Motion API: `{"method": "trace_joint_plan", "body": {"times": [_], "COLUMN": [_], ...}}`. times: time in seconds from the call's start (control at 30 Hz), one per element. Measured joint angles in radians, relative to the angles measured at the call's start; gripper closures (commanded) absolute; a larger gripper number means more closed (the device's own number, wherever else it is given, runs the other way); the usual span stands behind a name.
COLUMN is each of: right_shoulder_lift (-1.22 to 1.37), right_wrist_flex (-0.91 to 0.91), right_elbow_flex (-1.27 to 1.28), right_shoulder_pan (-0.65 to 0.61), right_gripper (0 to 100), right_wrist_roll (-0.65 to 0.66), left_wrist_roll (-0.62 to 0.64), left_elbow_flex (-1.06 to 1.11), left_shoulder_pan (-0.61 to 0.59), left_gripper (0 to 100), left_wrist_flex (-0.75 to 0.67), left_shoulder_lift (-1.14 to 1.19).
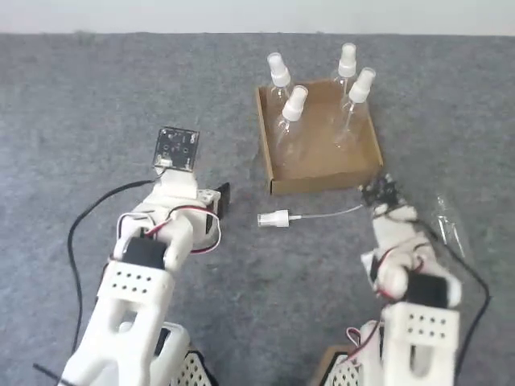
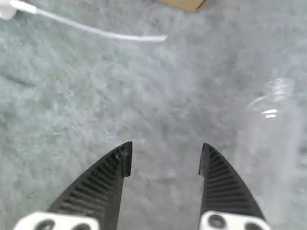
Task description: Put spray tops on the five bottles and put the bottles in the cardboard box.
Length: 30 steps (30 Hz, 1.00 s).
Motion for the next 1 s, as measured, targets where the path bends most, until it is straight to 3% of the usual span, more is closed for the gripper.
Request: {"method": "trace_joint_plan", "body": {"times": [0.2,0.53,1.0], "right_shoulder_lift": [-0.21,-0.555,-0.568], "right_wrist_flex": [-0.044,0.012,0.11], "right_elbow_flex": [0.252,0.408,0.408], "right_shoulder_pan": [-0.026,-0.021,-0.032], "right_gripper": [92.4,93.1,93.1], "right_wrist_roll": [-0.044,-0.046,-0.044], "left_wrist_roll": [0.0,-0.002,-0.002], "left_elbow_flex": [0.044,0.057,0.057], "left_shoulder_pan": [0.002,0.002,0.002], "left_gripper": [81,81,81], "left_wrist_flex": [0.0,0.0,0.0], "left_shoulder_lift": [-0.104,-0.138,-0.138]}}
